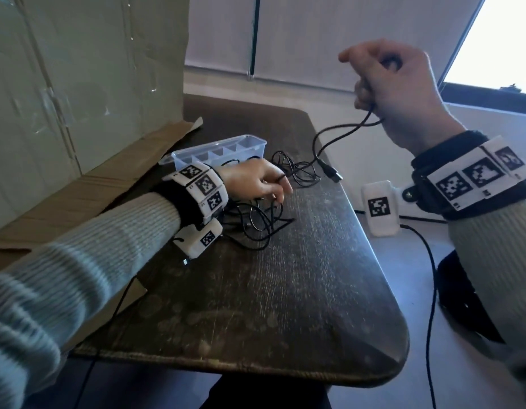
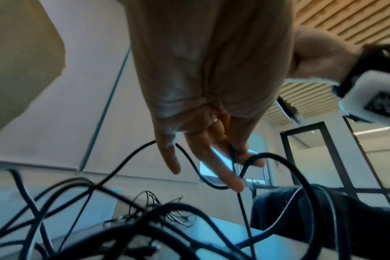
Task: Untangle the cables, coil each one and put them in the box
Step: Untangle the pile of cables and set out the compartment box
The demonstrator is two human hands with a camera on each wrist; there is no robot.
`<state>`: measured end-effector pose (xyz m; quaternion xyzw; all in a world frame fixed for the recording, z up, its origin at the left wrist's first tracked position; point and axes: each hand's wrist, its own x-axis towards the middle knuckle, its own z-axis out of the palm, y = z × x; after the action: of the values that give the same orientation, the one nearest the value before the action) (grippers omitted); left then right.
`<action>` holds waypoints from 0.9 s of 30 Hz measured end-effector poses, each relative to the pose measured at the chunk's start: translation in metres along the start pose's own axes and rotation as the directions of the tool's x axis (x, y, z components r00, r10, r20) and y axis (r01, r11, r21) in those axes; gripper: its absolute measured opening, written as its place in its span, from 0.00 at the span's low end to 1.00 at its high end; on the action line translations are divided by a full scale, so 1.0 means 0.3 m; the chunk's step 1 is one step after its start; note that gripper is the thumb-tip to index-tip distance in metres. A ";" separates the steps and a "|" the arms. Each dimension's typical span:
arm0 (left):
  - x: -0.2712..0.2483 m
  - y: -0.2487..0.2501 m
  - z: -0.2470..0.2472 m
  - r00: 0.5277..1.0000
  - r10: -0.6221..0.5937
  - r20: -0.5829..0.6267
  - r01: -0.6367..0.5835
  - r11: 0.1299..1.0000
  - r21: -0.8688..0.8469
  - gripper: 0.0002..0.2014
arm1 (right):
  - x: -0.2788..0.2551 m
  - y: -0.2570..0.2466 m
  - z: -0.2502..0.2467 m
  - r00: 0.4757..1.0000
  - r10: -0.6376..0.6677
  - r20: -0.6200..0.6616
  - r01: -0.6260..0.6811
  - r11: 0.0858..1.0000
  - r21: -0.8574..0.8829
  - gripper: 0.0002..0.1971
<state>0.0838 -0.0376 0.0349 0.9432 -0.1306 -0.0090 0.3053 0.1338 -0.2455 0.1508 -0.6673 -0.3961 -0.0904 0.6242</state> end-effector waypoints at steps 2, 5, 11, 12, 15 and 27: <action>-0.013 0.007 -0.037 0.993 0.013 -0.117 -0.024 0.995 -0.099 0.09 | -0.010 0.024 -0.012 0.998 0.012 0.069 0.003 0.977 -0.212 0.06; -0.024 0.069 -0.104 0.938 0.062 -0.342 -0.102 0.989 -0.103 0.09 | -0.052 0.109 0.028 0.943 0.164 0.288 -0.003 0.872 -0.489 0.21; -0.034 0.174 -0.184 0.865 0.178 -0.469 -0.197 0.980 0.009 0.07 | -0.109 0.212 0.161 0.868 0.289 0.403 -0.144 0.925 -0.352 0.23; -0.038 0.184 -0.186 0.863 0.194 -0.466 -0.216 0.976 0.006 0.07 | -0.104 0.215 0.181 0.877 0.279 0.391 -0.160 0.937 -0.309 0.19; -0.054 0.203 -0.184 0.849 0.198 -0.490 -0.283 0.953 -0.105 0.11 | -0.087 0.226 0.217 0.898 0.241 0.369 -0.126 0.942 -0.311 0.20; -0.002 0.042 -0.029 0.989 0.098 -0.108 -0.096 0.995 0.021 0.11 | -0.023 0.100 0.166 0.974 0.216 0.067 -0.219 0.975 0.040 0.25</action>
<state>0.0809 -0.0422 0.0492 0.9372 -0.1595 0.0585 0.3046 0.1299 -0.2005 0.1137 -0.6943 -0.3420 0.0086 0.6332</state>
